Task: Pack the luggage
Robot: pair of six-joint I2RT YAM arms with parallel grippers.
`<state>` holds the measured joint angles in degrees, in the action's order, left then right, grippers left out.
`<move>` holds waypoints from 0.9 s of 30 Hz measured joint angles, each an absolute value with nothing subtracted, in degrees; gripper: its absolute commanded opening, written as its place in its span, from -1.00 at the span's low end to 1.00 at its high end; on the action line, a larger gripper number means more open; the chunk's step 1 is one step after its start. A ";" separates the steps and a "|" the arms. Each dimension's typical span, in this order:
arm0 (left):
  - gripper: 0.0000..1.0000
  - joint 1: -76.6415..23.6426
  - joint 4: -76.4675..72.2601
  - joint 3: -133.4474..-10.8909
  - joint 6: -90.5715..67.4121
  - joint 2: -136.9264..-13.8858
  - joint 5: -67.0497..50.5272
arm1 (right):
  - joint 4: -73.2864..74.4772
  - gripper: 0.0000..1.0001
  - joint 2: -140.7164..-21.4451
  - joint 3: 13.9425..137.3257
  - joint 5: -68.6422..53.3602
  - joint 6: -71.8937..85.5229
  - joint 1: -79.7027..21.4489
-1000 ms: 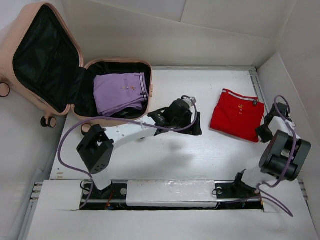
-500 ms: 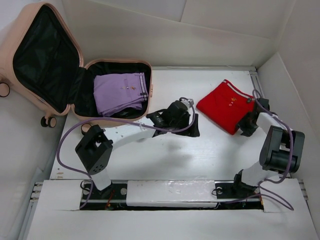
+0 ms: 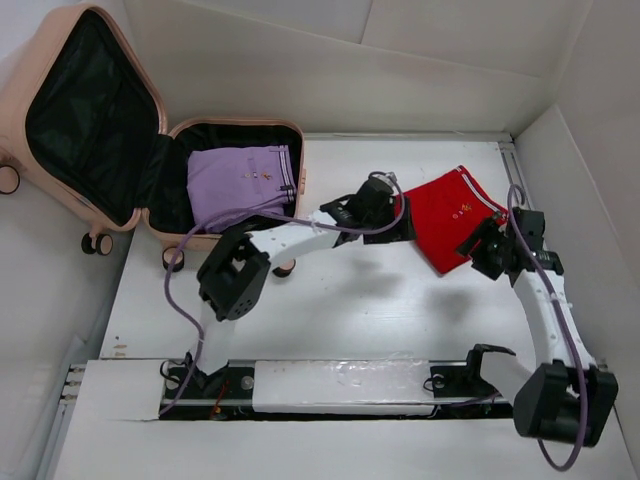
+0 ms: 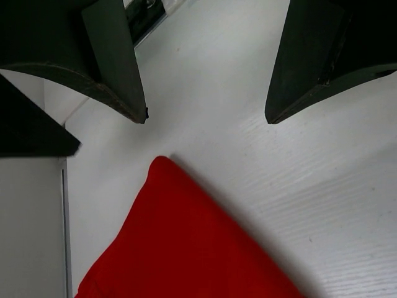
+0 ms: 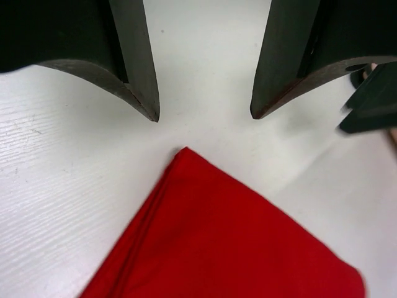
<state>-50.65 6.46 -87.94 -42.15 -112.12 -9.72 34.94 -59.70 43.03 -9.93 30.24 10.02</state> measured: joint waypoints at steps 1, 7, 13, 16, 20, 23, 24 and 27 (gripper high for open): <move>0.48 -50.68 6.66 -90.08 -42.68 -114.48 -9.72 | 35.92 0.34 -58.11 43.79 -9.96 30.24 9.96; 0.43 -51.07 7.94 -102.13 -46.81 -127.17 -8.62 | 39.81 0.34 -51.62 47.70 -12.19 29.32 9.65; 0.27 -52.47 7.79 -104.05 -54.96 -133.21 -5.56 | 43.86 0.34 -48.21 49.78 -14.04 28.21 5.78; 0.24 -52.95 7.64 -104.86 -59.00 -133.36 -3.18 | 45.50 0.34 -47.09 50.17 -14.57 27.99 2.85; 0.22 -53.19 8.12 -107.81 -64.07 -135.81 -0.49 | 47.07 0.34 -46.15 50.43 -14.81 27.90 -0.36; 0.19 -53.19 8.88 -111.70 -67.37 -138.34 1.45 | 47.68 0.34 -45.58 51.05 -15.44 27.94 -2.66; 0.19 -53.19 9.21 -112.95 -68.42 -139.11 2.00 | 47.70 0.34 -45.34 51.31 -15.64 28.03 -3.38; 0.04 -53.17 10.28 -115.92 -71.02 -140.99 3.33 | 47.86 0.34 -44.84 52.58 -16.10 28.14 -4.75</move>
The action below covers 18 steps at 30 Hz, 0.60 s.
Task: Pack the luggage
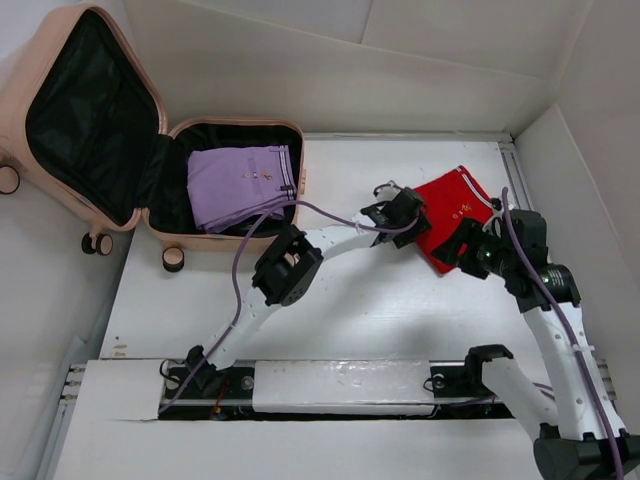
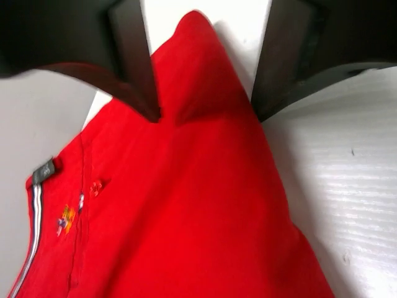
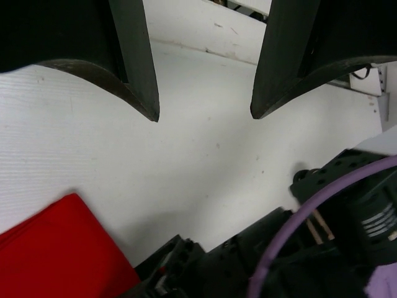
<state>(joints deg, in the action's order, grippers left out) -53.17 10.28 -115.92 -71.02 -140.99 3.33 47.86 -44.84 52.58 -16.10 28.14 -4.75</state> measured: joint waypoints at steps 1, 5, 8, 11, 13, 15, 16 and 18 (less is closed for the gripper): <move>-0.10 -53.17 10.50 -116.90 -71.64 -141.62 3.64 | 47.86 0.34 -44.69 53.08 -16.25 28.27 -5.37; -1.00 -53.15 12.99 -120.36 -73.82 -144.33 4.62 | 48.01 0.34 -44.18 55.53 -16.86 28.32 -7.42; -1.00 -52.90 13.96 -121.67 -73.73 -144.84 4.84 | 48.12 0.34 -43.70 57.47 -16.84 28.34 -8.80; -1.00 -52.64 14.46 -121.75 -70.41 -144.31 5.28 | 48.56 0.34 -43.03 59.11 -15.90 28.34 -9.89; -1.00 -51.96 15.31 -121.30 -67.05 -142.91 5.15 | 48.99 0.34 -42.57 60.03 -14.92 28.34 -10.33; -1.00 -50.70 16.78 -120.20 -63.48 -140.31 4.75 | 49.17 0.31 -42.35 60.86 -14.24 28.34 -10.52; -1.00 -49.76 17.76 -119.61 -61.58 -138.65 4.36 | 49.23 0.31 -42.33 61.19 -13.89 28.36 -10.61; -1.00 -47.24 19.59 -118.87 -57.17 -134.67 3.14 | 49.30 0.31 -42.35 61.69 -13.67 28.36 -10.79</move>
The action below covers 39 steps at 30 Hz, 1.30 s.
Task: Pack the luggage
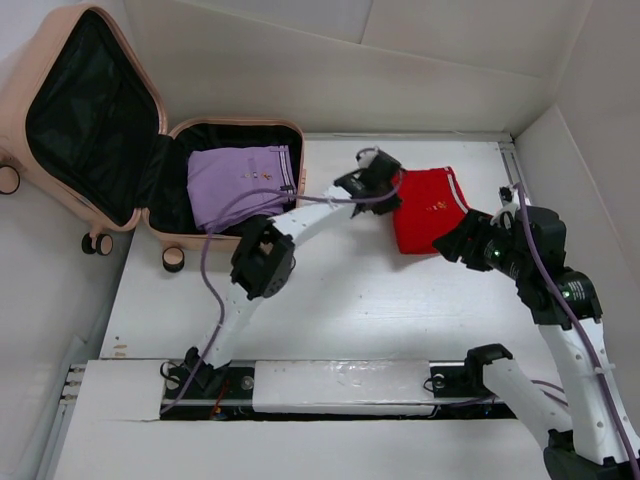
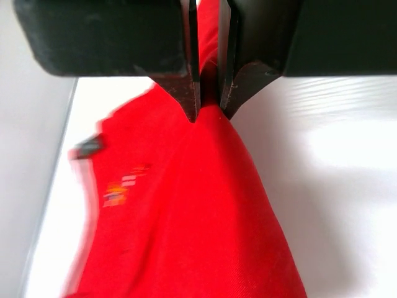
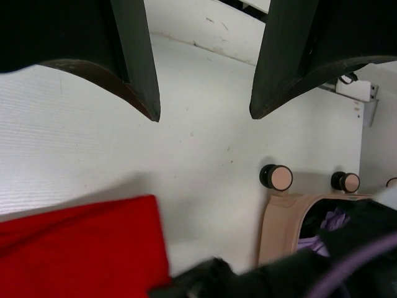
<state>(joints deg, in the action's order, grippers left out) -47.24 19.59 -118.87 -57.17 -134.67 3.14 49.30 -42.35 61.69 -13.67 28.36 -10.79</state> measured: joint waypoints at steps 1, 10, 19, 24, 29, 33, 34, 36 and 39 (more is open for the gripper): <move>-1.00 -45.67 20.56 -118.72 -55.07 -132.44 2.33 | 49.30 0.31 -42.39 61.78 -13.47 28.36 -10.92; -1.00 -19.99 24.75 -113.27 -39.72 -111.66 -6.39 | 49.23 0.31 -42.41 61.06 -12.14 28.29 -10.98; -1.00 6.70 23.51 -91.48 -36.25 -102.78 -14.63 | 49.34 0.31 -41.98 60.25 -10.39 28.29 -10.98; -1.00 9.54 24.29 -89.69 -34.13 -102.69 -15.62 | 49.32 0.31 -42.00 60.16 -9.80 28.25 -10.98; -1.00 9.80 24.34 -89.84 -32.82 -102.21 -14.81 | 49.23 0.31 -42.02 59.42 -9.87 28.25 -10.98; -1.00 12.27 26.26 -92.23 -32.14 -102.26 -14.48 | 49.30 0.31 -42.11 58.70 -9.93 28.25 -10.98; -1.00 12.67 26.44 -92.58 -32.08 -102.26 -14.41 | 49.30 0.31 -42.11 58.65 -9.96 28.25 -10.98; -1.00 14.37 26.52 -93.73 -31.79 -102.26 -13.80 | 49.28 0.31 -42.09 58.65 -10.13 28.25 -11.18; -0.54 16.19 26.87 -93.91 -31.09 -102.39 -12.36 | 49.25 0.33 -42.09 58.30 -10.35 28.14 -11.75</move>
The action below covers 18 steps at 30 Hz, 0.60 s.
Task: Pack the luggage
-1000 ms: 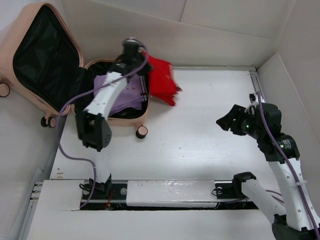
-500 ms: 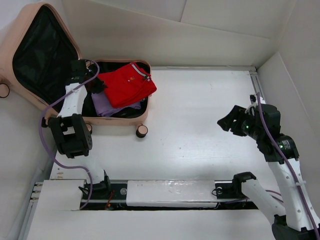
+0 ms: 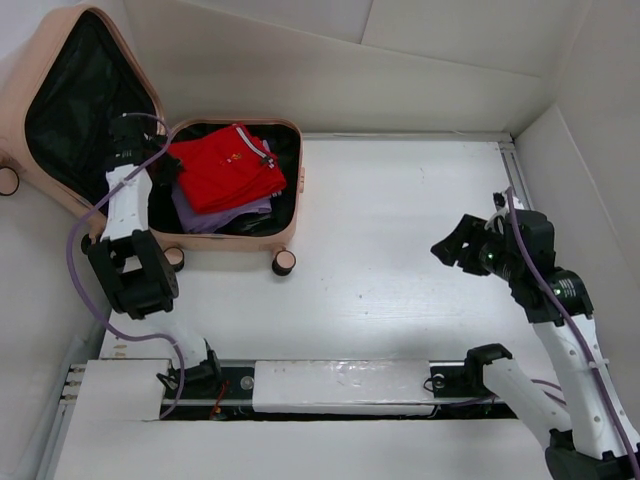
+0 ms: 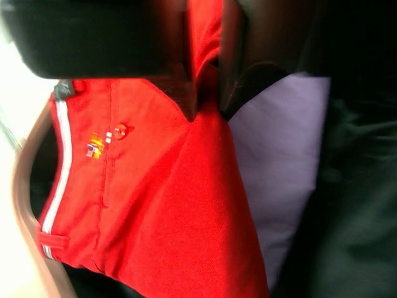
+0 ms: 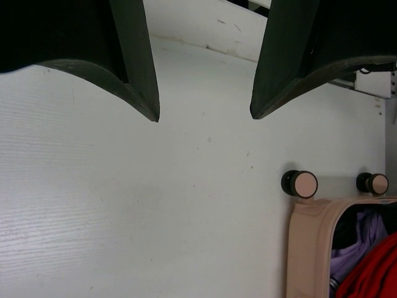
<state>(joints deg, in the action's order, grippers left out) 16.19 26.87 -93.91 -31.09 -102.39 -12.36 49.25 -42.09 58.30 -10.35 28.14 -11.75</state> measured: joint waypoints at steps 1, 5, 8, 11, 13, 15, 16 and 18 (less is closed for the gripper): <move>-0.30 16.56 27.09 -93.91 -30.81 -102.59 -11.51 | 49.30 0.34 -42.13 58.22 -10.48 28.08 -11.88; 0.51 17.32 26.92 -93.89 -30.98 -102.10 -8.23 | 49.28 0.47 -42.72 58.11 -11.22 27.55 -12.21; 0.59 16.75 27.20 -93.73 -31.88 -98.83 -5.65 | 48.93 0.53 -42.87 57.45 -12.38 26.94 -12.51; 0.56 13.45 27.68 -92.77 -33.50 -91.05 -0.21 | 48.36 0.47 -42.81 55.44 -14.66 26.28 -12.53; 0.56 10.07 27.57 -90.87 -35.33 -83.13 2.94 | 48.12 0.27 -42.76 53.65 -16.80 25.56 -12.64; 0.54 7.25 28.14 -90.35 -37.41 -75.24 5.76 | 47.75 -0.37 -42.59 52.12 -18.96 24.88 -13.37; 0.54 6.79 28.51 -90.54 -38.13 -71.88 8.05 | 47.37 -0.55 -42.37 51.44 -20.25 24.69 -13.98; 0.54 7.27 32.34 -93.43 -38.94 -67.55 13.80 | 46.50 -0.95 -41.95 50.50 -22.31 24.34 -15.27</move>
